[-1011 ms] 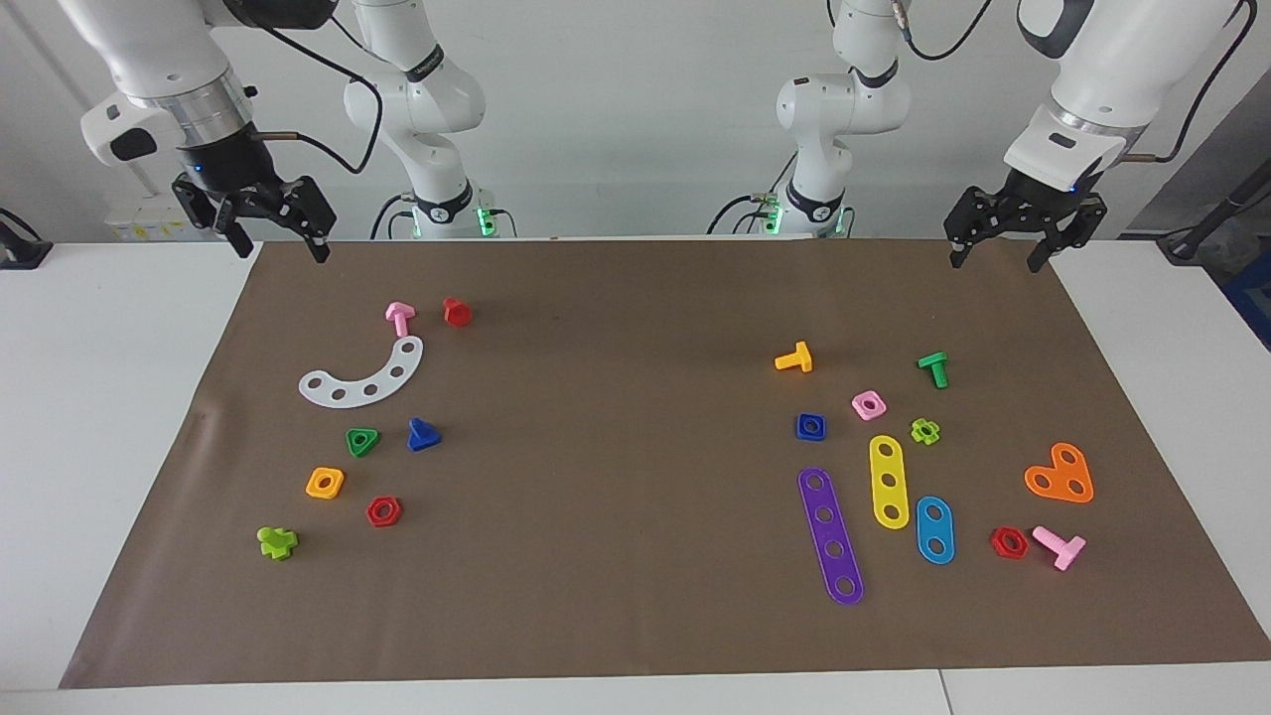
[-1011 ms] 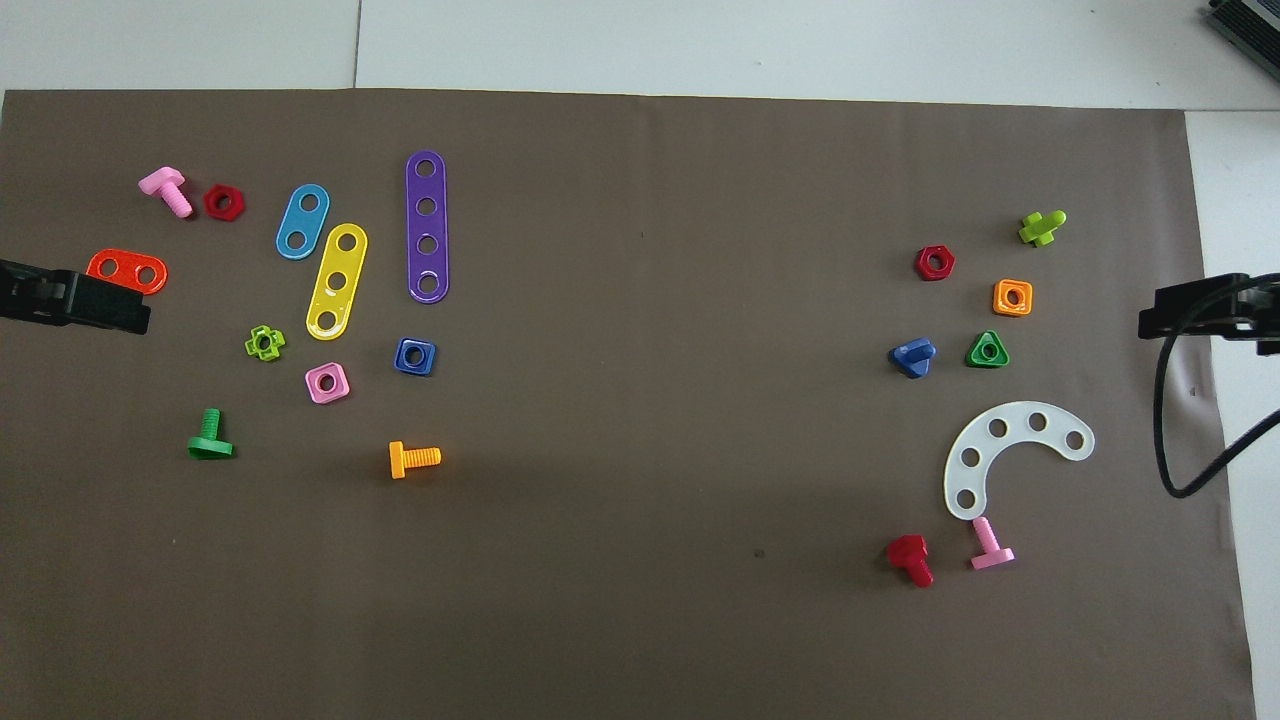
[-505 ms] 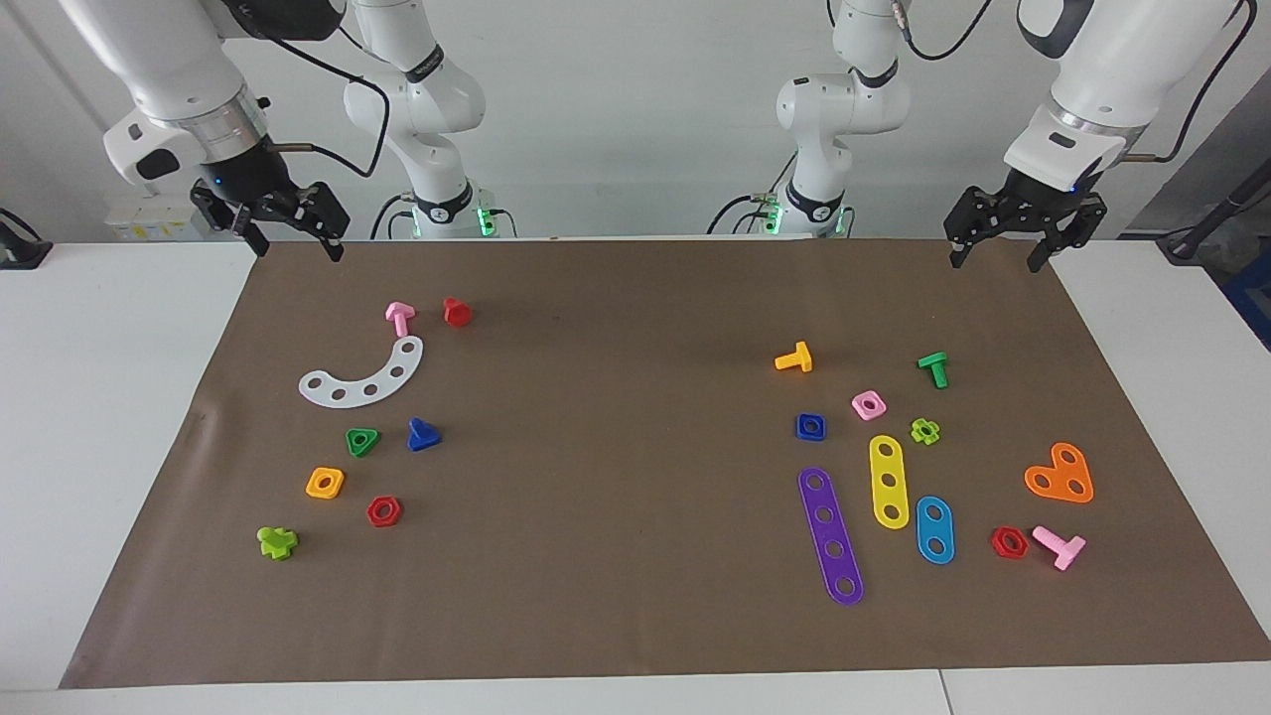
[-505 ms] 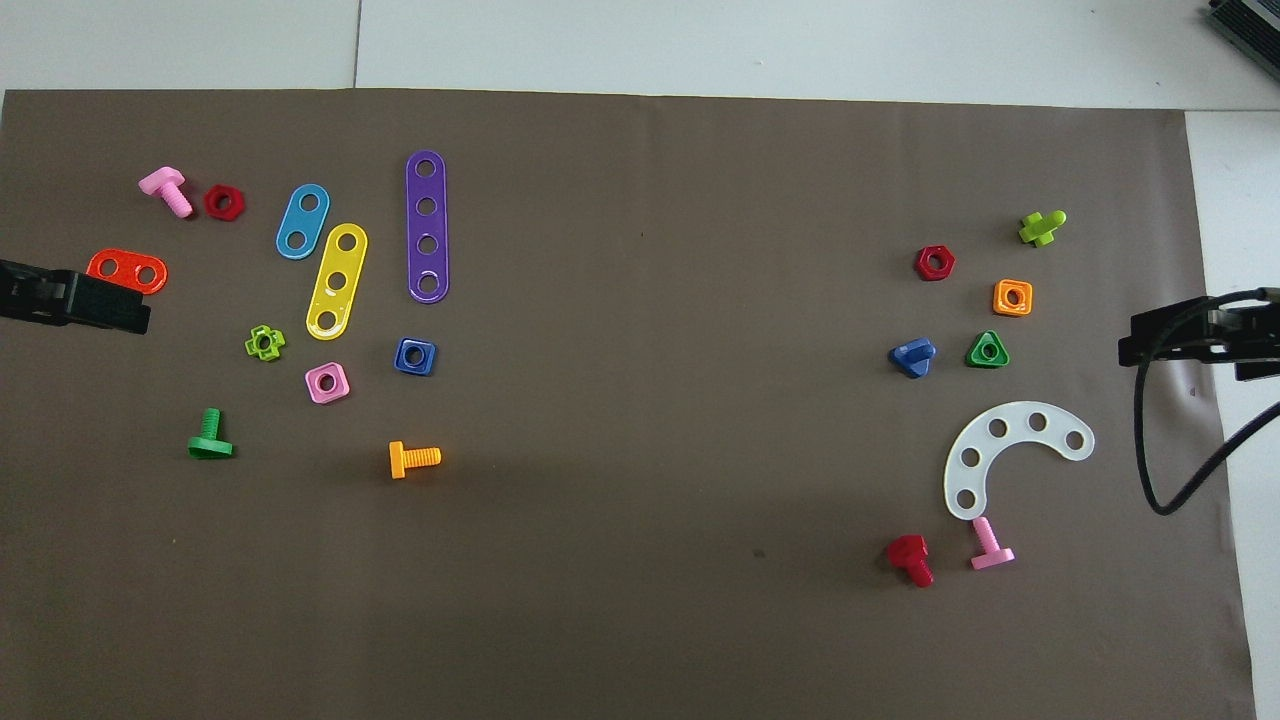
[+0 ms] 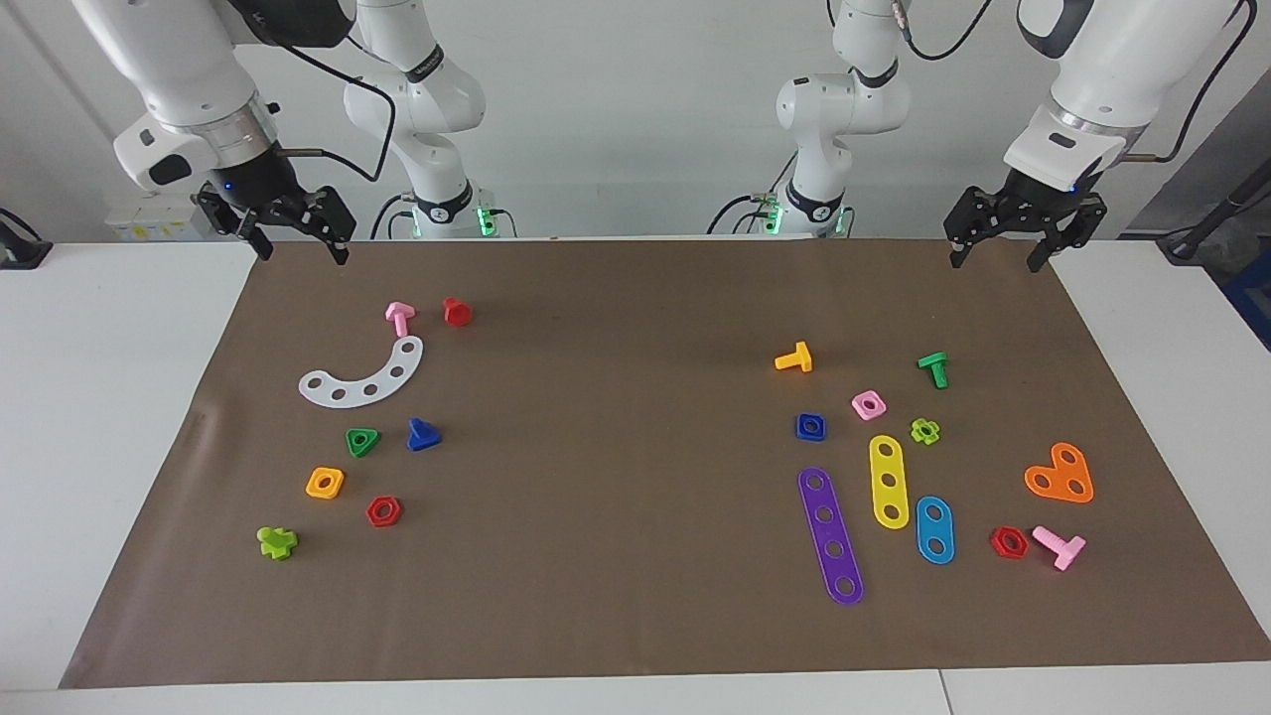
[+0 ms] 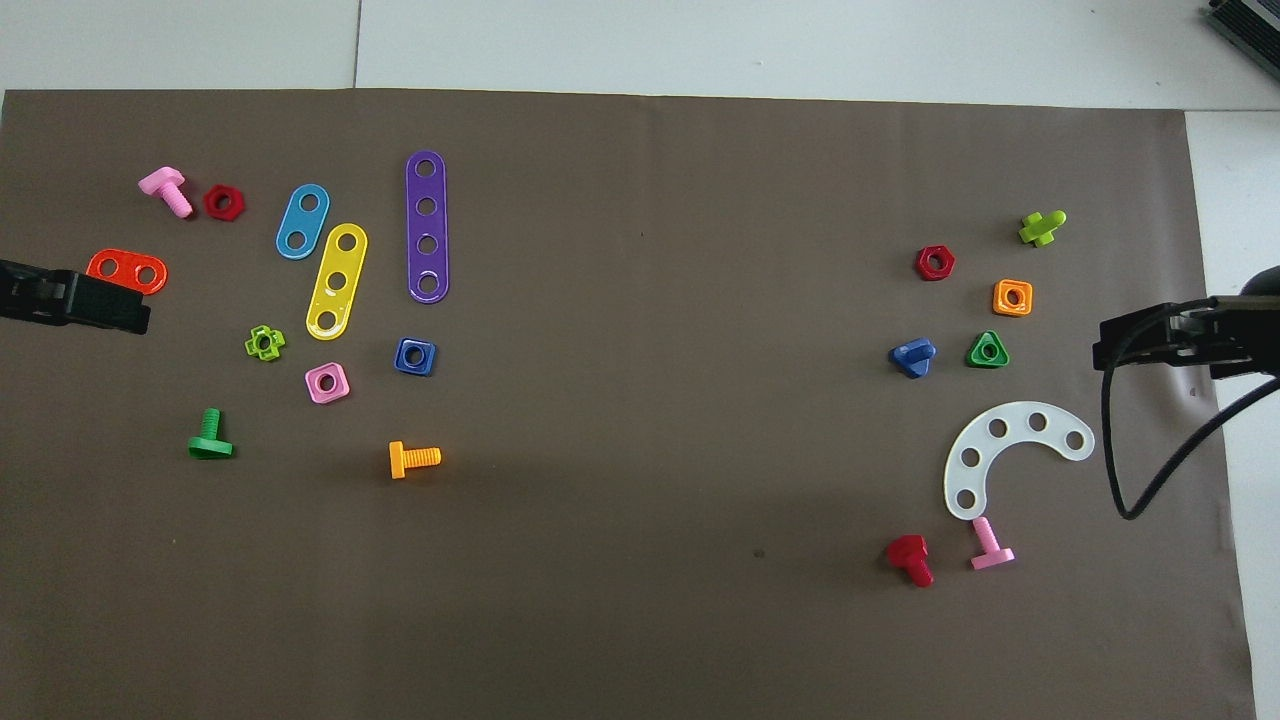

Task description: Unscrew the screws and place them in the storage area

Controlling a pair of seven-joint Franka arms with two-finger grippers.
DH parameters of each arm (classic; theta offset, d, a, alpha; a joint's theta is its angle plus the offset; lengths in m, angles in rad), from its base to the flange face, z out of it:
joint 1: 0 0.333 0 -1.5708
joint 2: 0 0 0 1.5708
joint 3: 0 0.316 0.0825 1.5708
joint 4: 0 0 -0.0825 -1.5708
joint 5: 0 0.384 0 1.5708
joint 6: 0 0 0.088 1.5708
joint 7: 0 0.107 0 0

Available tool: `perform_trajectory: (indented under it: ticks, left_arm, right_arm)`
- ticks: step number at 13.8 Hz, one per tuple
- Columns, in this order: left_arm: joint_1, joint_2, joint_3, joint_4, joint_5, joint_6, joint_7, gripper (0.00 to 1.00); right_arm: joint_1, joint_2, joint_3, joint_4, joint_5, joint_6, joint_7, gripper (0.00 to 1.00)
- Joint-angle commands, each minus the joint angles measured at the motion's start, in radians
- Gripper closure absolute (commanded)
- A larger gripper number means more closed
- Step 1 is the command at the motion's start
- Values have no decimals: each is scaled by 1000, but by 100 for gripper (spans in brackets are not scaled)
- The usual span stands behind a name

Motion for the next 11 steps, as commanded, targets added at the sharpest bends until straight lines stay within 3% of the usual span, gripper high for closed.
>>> perform_trajectory:
  ticks: [1,11]
  left_arm:
    - [14,-15,-8,-13,-14,-9,5,0]
    - [14,-15,-8,-13,-14,-9,5,0]
  right_arm:
    - [-2,-14,3,-26,-9,26,20,0]
    - [-5,-14,3,-21,-11,8,-44,0]
